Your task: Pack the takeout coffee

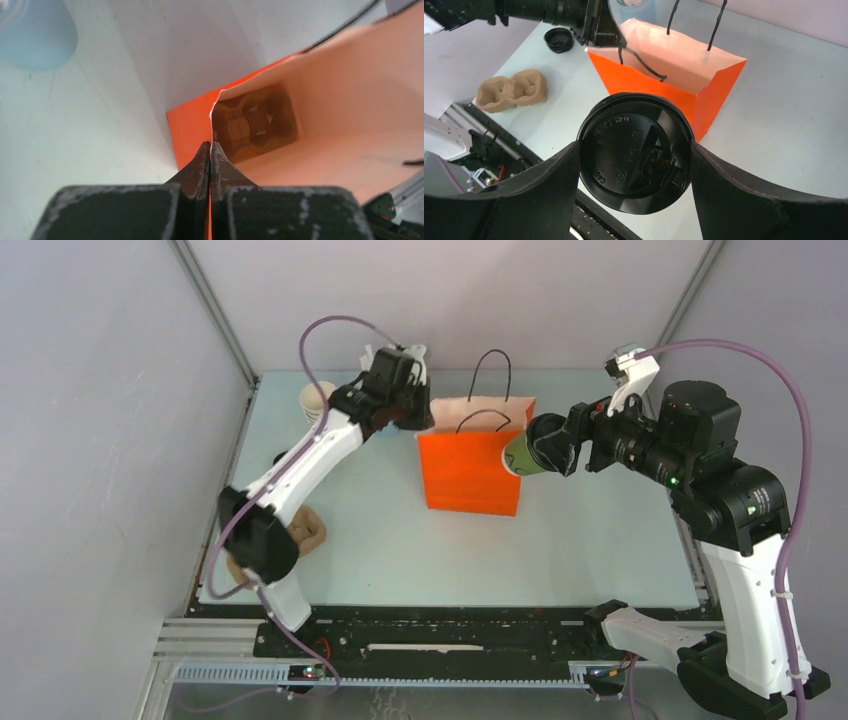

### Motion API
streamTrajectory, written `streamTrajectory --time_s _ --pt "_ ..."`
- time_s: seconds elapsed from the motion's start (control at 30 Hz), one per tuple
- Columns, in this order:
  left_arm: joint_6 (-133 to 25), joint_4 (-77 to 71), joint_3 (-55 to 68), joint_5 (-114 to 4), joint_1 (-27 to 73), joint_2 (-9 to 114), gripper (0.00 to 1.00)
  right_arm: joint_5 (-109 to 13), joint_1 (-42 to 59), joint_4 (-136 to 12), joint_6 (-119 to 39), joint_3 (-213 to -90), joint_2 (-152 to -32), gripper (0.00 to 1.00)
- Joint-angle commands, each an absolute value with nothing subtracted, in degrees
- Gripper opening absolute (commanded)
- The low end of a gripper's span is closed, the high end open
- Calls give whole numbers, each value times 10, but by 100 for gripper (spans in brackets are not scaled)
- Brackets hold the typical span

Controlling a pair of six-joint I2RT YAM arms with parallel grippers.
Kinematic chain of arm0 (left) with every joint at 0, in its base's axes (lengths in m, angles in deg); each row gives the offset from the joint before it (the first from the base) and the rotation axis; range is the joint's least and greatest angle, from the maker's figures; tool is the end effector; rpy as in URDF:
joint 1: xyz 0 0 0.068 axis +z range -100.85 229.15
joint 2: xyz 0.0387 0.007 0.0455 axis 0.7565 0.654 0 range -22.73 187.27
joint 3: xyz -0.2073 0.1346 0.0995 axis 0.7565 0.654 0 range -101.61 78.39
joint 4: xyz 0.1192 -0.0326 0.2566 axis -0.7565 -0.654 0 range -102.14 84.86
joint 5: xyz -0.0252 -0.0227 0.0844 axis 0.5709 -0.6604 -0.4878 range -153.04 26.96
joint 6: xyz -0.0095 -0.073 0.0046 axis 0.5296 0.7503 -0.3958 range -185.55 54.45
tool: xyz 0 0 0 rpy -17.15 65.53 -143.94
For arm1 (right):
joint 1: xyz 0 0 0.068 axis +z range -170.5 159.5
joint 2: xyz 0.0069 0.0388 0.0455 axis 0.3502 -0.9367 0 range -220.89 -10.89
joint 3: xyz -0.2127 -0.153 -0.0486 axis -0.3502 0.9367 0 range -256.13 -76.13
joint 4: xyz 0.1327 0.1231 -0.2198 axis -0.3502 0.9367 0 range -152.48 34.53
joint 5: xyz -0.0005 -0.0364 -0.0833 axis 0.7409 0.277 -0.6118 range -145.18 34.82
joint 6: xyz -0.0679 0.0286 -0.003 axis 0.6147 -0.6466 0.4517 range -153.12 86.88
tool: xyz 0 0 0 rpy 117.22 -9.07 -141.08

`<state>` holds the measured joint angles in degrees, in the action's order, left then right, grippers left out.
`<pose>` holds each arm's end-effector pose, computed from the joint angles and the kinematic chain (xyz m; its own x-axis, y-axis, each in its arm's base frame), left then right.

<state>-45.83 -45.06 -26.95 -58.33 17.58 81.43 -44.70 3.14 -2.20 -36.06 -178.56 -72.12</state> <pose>0.3868 -0.2437 0.3439 -0.6964 0.0332 -0.7169 0.3626 0.8783 -0.3115 0.1666 0.0852 0.5179 -0.3274 -0.0883 -0.9408 -0.5356 0.8375 0.1079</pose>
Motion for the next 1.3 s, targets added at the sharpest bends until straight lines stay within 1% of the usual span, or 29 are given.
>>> streamTrajectory --time_s 0.0,0.13,0.23,0.37,0.57,0.7,0.73,0.77,0.83,0.87,0.9,0.97,1.03,1.17,1.2,1.27 --pt "-412 -378 -126 -642 154 657 0 -360 31 -46 -325 -1798 -720 52" --pt "-409 -366 -29 -658 142 574 0 -325 34 -37 -309 -1816 -722 51" --pt "-412 -389 11 -672 141 525 0 -313 35 -30 -317 -1837 -728 50" --pt "-419 -408 66 -664 140 470 0 -305 45 -44 -328 -1835 -731 48" --pt "-407 -432 100 -640 141 457 1 -294 56 -80 -373 -1845 -752 47" --pt "-407 -466 86 -671 141 453 6 -295 61 -98 -380 -1838 -759 45" --pt "-406 -481 77 -680 141 454 9 -298 62 -100 -379 -1836 -760 45" --pt "-406 -495 67 -684 142 456 14 -301 63 -103 -379 -1831 -760 45" --pt "-402 -527 35 -693 142 465 28 -310 65 -108 -375 -1826 -762 45" --pt "-398 -552 15 -705 142 472 37 -315 65 -110 -375 -1827 -764 45" --pt "-394 -569 -5 -710 142 479 49 -319 65 -109 -373 -1830 -767 45" --pt "-388 -598 -47 -715 143 497 61 -321 66 -107 -369 -1838 -772 45" --pt "-385 -614 -78 -711 143 514 71 -325 66 -108 -368 -1840 -774 45" --pt "-394 -631 -139 -717 142 542 85 -325 66 -102 -359 -1845 -778 45" --pt "-399 -628 -151 -715 142 548 89 -327 66 -99 -356 -1845 -778 45" --pt "-407 -618 -175 -699 143 560 91 -337 65 -95 -356 -1847 -778 44"
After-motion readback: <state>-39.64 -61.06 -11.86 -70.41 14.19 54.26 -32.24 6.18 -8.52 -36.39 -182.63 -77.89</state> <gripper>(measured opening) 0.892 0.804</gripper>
